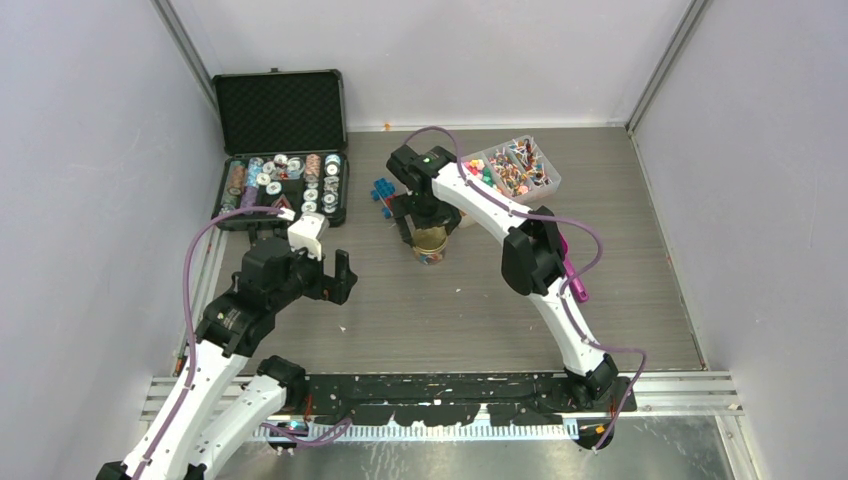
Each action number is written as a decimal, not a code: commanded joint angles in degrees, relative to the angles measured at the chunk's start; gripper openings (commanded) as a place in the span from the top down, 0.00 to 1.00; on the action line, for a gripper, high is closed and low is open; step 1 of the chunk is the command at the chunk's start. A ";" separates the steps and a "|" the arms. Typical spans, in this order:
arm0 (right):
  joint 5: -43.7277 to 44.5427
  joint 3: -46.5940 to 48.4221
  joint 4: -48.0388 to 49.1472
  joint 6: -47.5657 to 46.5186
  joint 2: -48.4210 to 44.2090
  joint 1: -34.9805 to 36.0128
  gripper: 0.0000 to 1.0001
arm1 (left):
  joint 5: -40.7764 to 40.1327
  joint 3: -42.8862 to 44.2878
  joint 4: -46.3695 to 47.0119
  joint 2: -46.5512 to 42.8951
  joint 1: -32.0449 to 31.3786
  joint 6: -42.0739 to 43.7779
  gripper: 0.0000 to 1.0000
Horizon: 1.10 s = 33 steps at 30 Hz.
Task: Pack the candies
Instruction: Close the bottle lid on the packing bottle.
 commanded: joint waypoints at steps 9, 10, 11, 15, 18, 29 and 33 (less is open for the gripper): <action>1.78 3.82 0.01 -1.30 -2.04 0.39 0.01 | -0.34 -0.12 0.79 -1.08 -0.16 0.58 0.00; 2.20 3.90 -0.32 -1.39 -2.06 0.45 0.01 | -0.31 -0.14 0.77 -1.16 -0.17 0.58 0.00; 2.63 3.91 -0.53 -1.45 -2.09 0.45 0.01 | -0.35 -0.16 0.85 -1.16 -0.16 0.58 0.00; 3.29 3.72 -0.88 -1.41 -2.43 0.37 0.01 | -0.01 -0.22 0.91 -1.09 -0.21 0.54 0.00; 3.84 4.17 -1.29 -1.30 -3.06 0.32 0.01 | 0.19 -0.20 0.87 -1.08 -0.16 0.56 0.00; 0.70 -3.03 6.00 -0.92 -13.15 0.29 0.01 | 0.22 -0.44 1.64 -1.53 -0.17 -2.63 0.00; -0.03 -7.53 9.68 -0.75 -15.99 -0.51 0.03 | 3.43 -1.08 4.78 -0.78 -0.16 -6.65 0.00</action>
